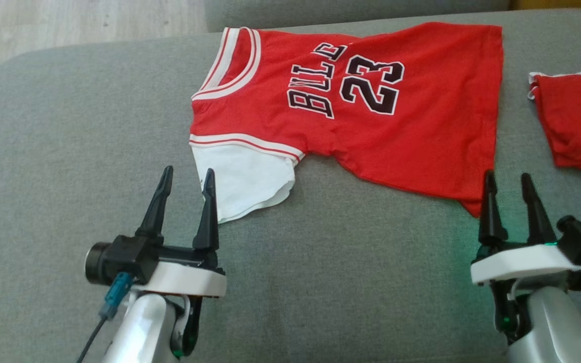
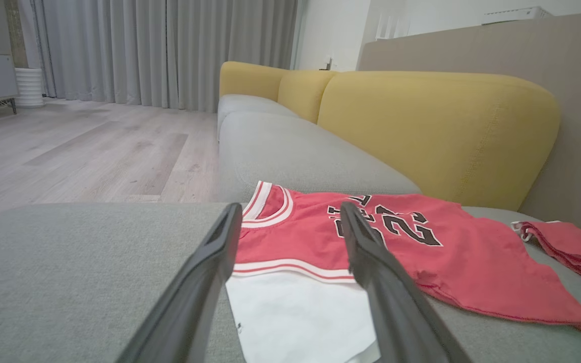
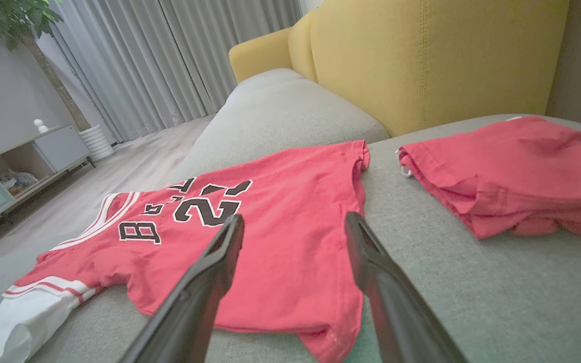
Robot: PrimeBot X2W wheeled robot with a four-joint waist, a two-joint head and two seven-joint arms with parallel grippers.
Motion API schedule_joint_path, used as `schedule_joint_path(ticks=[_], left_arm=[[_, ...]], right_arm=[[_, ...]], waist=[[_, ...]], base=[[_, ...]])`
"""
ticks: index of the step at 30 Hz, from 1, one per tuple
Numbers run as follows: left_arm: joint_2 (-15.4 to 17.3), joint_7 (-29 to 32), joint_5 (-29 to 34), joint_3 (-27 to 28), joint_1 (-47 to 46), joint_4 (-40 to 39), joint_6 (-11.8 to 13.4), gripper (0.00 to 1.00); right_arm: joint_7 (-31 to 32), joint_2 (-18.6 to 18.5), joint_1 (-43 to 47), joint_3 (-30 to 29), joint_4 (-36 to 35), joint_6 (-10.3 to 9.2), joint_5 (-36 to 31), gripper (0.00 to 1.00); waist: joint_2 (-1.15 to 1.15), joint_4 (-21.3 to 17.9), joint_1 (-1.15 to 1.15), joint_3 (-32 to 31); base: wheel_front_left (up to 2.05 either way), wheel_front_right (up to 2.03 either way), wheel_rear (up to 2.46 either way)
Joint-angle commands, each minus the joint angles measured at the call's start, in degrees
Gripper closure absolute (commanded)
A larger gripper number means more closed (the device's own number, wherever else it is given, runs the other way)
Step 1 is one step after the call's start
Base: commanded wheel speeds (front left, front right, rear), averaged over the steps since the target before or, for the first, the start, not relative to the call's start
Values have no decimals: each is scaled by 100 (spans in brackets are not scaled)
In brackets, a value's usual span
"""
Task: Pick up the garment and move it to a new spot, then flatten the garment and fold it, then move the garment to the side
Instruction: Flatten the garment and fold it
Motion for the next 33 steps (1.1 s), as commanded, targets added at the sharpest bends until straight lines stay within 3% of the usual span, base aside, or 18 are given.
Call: schedule_joint_path(ticks=[1,8,21,33], left_arm=[[51,-27,63,273,-122,-104,-42,0],[84,-4,91,277,-219,197,-75,0],[250,957,194,209,-834,1781,179,0],[243,999,101,118,-1053,2448,125,0]], right_arm=[[-62,-15,-142,256,-358,37,36,0],[-62,-14,-30,408,-619,37,85,0],[-62,-14,-38,414,-814,37,138,0],[-62,-14,-92,362,-840,37,159,0]], waist=[[0,-53,1,48],[0,-146,1,167],[0,-399,1,496],[0,-501,1,615]], base=[[0,0,0],[0,0,0],[0,0,0],[0,0,0]])
